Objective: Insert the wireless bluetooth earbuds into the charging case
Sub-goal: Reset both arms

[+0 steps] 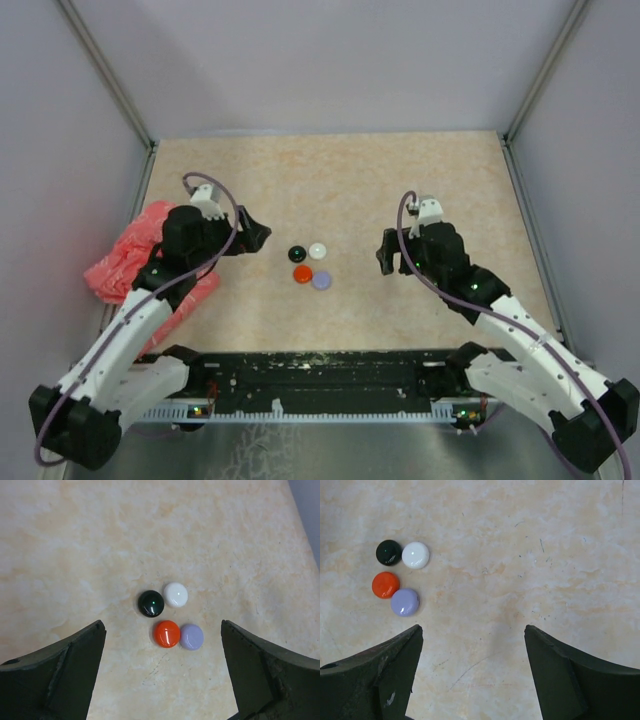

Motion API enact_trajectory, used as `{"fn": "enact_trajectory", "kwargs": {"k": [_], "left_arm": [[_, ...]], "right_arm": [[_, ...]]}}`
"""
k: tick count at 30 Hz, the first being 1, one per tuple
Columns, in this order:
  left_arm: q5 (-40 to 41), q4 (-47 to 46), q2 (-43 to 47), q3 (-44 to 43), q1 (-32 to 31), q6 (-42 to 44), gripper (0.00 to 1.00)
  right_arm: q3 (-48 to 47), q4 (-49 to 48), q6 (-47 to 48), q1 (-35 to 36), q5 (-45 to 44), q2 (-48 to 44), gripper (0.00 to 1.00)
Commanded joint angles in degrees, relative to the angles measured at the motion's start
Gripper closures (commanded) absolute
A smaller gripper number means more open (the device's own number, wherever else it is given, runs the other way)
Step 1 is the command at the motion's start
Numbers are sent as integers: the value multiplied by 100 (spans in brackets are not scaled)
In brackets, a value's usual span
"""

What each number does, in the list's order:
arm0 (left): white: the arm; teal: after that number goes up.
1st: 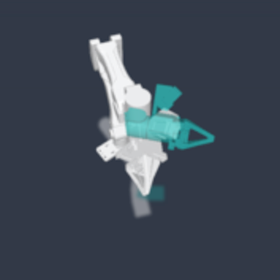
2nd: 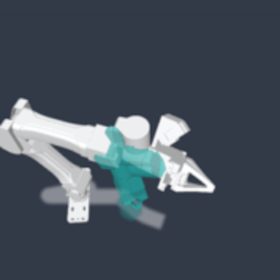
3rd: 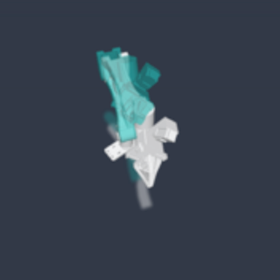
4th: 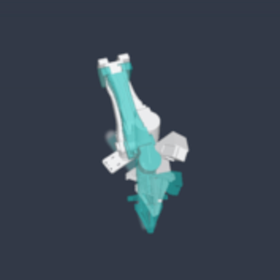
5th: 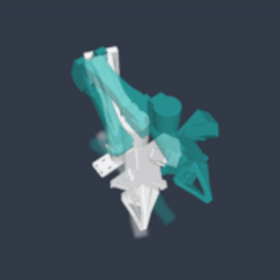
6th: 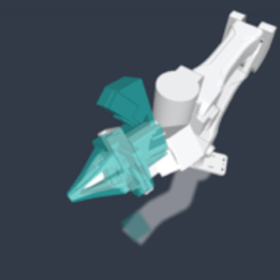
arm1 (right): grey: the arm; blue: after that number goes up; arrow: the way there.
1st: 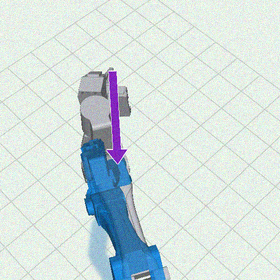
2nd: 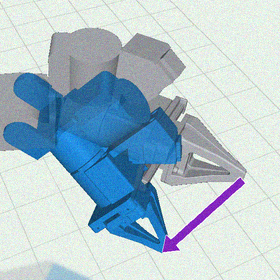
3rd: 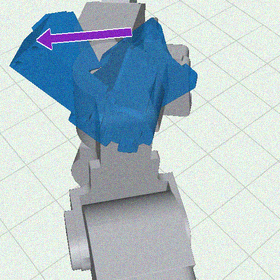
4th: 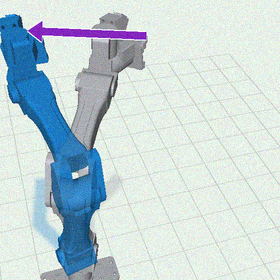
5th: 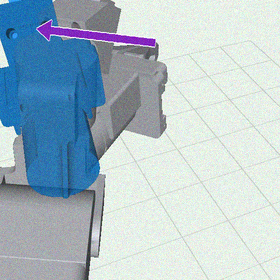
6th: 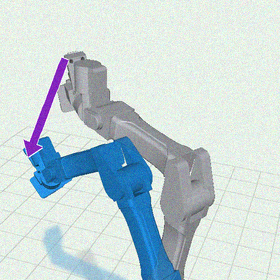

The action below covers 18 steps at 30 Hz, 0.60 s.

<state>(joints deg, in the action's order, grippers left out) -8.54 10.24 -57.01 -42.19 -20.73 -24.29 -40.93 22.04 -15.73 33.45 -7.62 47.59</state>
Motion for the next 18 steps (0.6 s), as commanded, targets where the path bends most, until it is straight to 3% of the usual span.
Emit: {"fn": "enact_trajectory", "kwargs": {"k": [1, 7, 18], "left_arm": [[897, 1057, 1353, -205, 33, 634, 0], [1387, 1013, 3103, -28, 25, 1142, 0], [1562, 1162, 4140, 301, 25, 1299, 0]], "right_arm": [[-182, 47, -234, -41, -377, -537, 17], [231, -498, -240, -41, -1000, -1894, 13], [64, 3, -56, -39, -2036, -2544, 12]]}}
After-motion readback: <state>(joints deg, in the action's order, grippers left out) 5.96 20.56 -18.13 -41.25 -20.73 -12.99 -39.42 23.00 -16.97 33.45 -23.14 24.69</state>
